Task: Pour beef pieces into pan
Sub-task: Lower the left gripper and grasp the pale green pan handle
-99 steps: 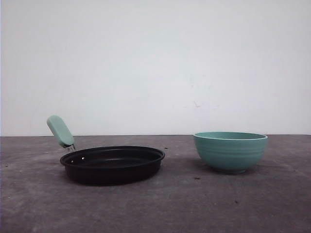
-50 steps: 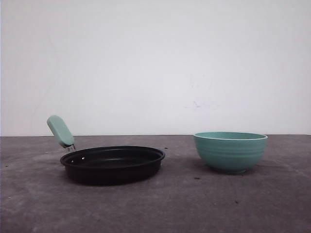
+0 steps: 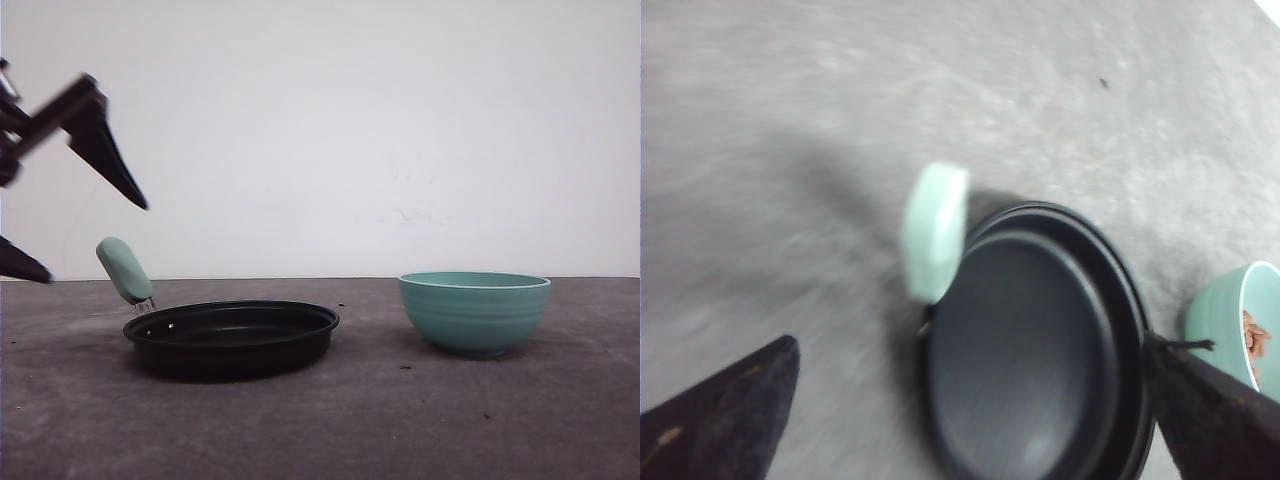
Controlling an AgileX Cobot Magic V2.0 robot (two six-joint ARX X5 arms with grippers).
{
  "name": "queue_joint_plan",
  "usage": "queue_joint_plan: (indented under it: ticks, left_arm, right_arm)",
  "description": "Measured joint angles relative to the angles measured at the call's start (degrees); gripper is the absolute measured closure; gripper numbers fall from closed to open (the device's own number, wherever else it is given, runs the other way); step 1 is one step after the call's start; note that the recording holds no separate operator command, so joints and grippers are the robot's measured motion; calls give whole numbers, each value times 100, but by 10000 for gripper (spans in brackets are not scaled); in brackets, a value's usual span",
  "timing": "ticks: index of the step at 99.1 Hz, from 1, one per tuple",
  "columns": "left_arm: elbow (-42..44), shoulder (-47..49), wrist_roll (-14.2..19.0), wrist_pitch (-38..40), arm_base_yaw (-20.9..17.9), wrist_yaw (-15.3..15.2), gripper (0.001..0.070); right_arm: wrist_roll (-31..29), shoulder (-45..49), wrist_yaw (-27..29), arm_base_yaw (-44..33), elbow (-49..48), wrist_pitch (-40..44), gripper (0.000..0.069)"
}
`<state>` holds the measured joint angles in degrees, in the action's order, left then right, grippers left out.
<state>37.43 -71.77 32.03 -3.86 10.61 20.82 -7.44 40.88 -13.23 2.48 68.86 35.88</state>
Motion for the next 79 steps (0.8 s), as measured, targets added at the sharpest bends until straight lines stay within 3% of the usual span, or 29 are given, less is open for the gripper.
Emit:
queue_joint_plan:
  ticks: [37,46,61,79]
  left_arm:
    - [0,-1495,824,1547,127,20,42]
    - [0,-1685,986,1808,127,46,74]
    - [0,-1875,1115,2057,131,61,244]
    - [17,-1882,1130,2258,131,63,584]
  right_arm:
    - [24,2,149,2,0,402,7]
    - [26,2,149,4,0,496,7]
    - [28,2,149,4,0,590,7]
    - [39,2,149,2,0,662,7]
